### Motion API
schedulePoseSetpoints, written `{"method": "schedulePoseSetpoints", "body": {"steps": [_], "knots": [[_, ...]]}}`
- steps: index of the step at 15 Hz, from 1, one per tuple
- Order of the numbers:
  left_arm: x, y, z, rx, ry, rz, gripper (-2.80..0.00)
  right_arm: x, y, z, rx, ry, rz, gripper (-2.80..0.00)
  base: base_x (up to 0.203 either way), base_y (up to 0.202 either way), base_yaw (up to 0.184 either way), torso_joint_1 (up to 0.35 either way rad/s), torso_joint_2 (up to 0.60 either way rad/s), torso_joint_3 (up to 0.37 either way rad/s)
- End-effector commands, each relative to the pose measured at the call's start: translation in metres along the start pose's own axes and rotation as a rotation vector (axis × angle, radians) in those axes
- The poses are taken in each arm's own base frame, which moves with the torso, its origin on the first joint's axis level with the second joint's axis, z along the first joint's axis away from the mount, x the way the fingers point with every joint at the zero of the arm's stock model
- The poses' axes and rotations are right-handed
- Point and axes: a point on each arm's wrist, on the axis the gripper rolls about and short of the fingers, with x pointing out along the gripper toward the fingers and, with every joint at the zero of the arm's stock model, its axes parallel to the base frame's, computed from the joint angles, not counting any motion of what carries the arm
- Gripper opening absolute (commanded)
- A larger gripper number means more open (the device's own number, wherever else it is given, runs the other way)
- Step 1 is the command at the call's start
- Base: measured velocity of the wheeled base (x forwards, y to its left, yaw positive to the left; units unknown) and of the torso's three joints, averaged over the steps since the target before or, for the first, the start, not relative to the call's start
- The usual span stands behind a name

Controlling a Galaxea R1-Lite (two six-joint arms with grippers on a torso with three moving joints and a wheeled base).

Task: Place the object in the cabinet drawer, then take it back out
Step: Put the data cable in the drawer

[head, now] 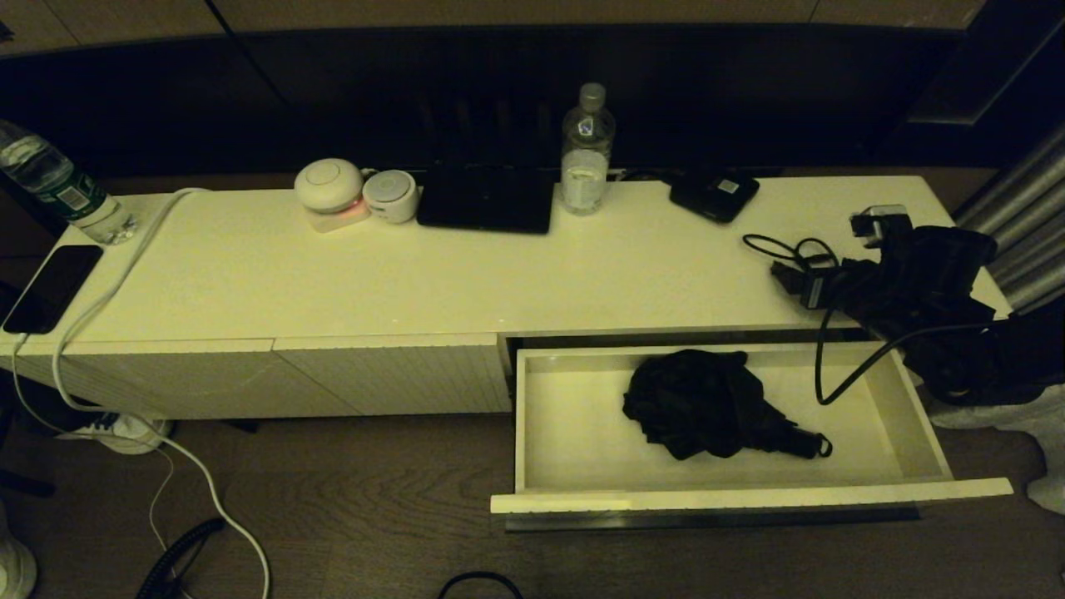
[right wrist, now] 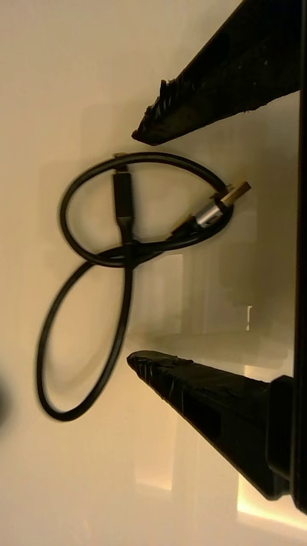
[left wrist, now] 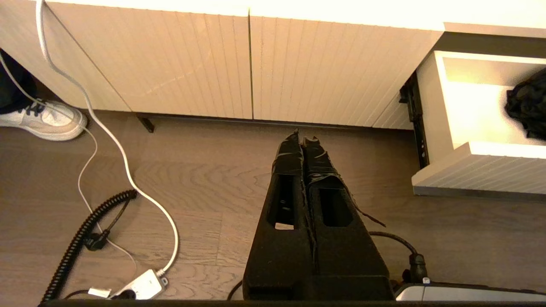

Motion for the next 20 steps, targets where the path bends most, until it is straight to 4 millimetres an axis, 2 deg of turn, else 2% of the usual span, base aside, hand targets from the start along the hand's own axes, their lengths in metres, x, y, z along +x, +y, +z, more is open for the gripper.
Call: {"method": "schedulePoseSetpoints", "body": {"steps": [1, 15, 17, 20], "knots": [[0.0, 0.0, 0.0, -0.001, -0.002, 0.0, -2.8, 0.001, 0.001, -0.002, 0.0, 0.006, 0.004, -2.8, 0.0, 0.0, 0.0, 0.0, 0.0, 0.0], [0.0, 0.0, 0.0, -0.001, -0.002, 0.0, -2.8, 0.001, 0.003, 0.002, 0.0, 0.013, 0.01, -2.8, 0.0, 0.0, 0.0, 0.0, 0.0, 0.0], [0.0, 0.0, 0.0, -0.001, -0.002, 0.0, -2.8, -0.007, 0.003, 0.01, -0.009, -0.001, 0.01, -2.8, 0.0, 0.0, 0.0, 0.0, 0.0, 0.0], [0.0, 0.0, 0.0, -0.001, -0.002, 0.0, -2.8, -0.029, 0.004, 0.024, -0.052, -0.016, 0.026, -2.8, 0.0, 0.0, 0.0, 0.0, 0.0, 0.0]]}}
